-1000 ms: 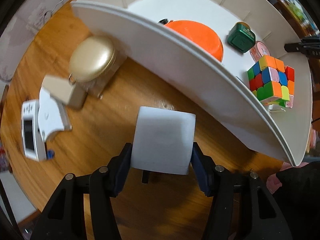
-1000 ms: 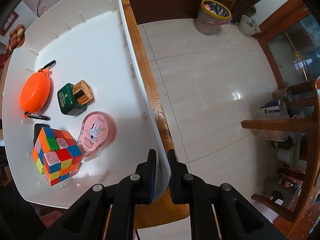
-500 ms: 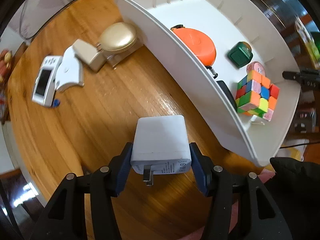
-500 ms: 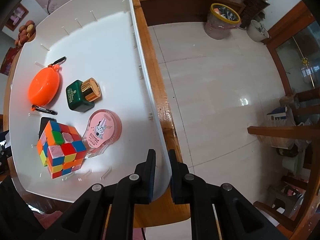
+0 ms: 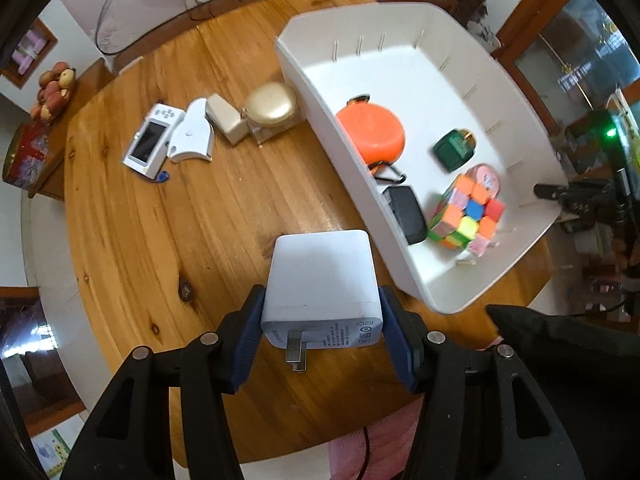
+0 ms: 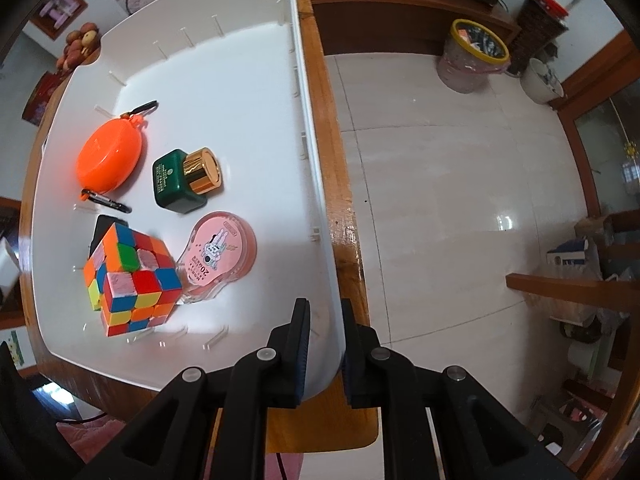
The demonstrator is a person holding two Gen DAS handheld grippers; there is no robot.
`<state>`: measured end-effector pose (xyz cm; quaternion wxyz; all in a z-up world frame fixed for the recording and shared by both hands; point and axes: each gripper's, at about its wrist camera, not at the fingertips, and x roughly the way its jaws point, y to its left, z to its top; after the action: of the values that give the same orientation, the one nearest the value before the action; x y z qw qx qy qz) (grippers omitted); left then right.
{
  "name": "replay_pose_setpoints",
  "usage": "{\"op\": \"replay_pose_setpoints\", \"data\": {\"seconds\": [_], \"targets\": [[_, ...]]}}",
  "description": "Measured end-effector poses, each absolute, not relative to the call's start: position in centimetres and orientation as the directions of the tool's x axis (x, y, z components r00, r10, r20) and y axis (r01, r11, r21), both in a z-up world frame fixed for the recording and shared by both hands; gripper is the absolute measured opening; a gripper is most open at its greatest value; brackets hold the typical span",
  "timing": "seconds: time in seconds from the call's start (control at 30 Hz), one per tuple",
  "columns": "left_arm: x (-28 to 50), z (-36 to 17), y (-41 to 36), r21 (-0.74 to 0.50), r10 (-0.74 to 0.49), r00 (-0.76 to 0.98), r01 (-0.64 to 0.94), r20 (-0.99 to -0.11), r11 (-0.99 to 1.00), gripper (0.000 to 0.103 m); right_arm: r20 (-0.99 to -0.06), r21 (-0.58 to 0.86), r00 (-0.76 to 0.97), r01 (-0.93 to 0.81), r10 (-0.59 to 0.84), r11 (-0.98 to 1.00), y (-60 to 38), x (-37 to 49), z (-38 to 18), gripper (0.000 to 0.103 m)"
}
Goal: Organize rigid objects
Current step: 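Carry the white charger block with the left gripper over the tray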
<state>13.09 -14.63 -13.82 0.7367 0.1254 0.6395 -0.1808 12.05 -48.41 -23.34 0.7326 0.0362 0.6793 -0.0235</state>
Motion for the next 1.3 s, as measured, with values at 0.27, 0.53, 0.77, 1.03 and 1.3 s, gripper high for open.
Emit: {"op": "replay_pose_setpoints", "data": {"seconds": [0.27,0.53,0.77,1.03,1.3], "targets": [[12.3,-11.8,-17.1,-0.062,-0.147,0.186,0.399,-0.971,0.915,0.059,-0.996,0.035,0.078,0.017,0.034,0.999,-48.2,12.2,-23.2,0.014],[11.9,-11.0,-20.4,-0.093,-0.194,0.231,0.385,-0.954,0.918,0.059,-0.995,0.048,0.081,-0.053,0.052,0.997,-47.8,12.2,-23.0,0.014],[12.1,-11.1,-23.1,-0.130,-0.232,0.259,0.356,-0.938,0.925,0.059,-0.996,0.054,0.069,-0.097,0.061,0.994,-47.6,12.3,-23.0,0.014],[12.9,-11.9,-25.8,-0.200,-0.284,0.278,0.293,-0.918,0.935,0.059,-0.997,0.033,0.066,-0.166,0.045,0.986,-47.1,12.6,-22.8,0.014],[13.1,-12.3,-27.3,-0.204,-0.287,0.306,0.276,-0.908,0.939,0.059,-0.998,-0.008,0.069,-0.238,0.009,0.971,-46.1,12.4,-22.6,0.014]]}}
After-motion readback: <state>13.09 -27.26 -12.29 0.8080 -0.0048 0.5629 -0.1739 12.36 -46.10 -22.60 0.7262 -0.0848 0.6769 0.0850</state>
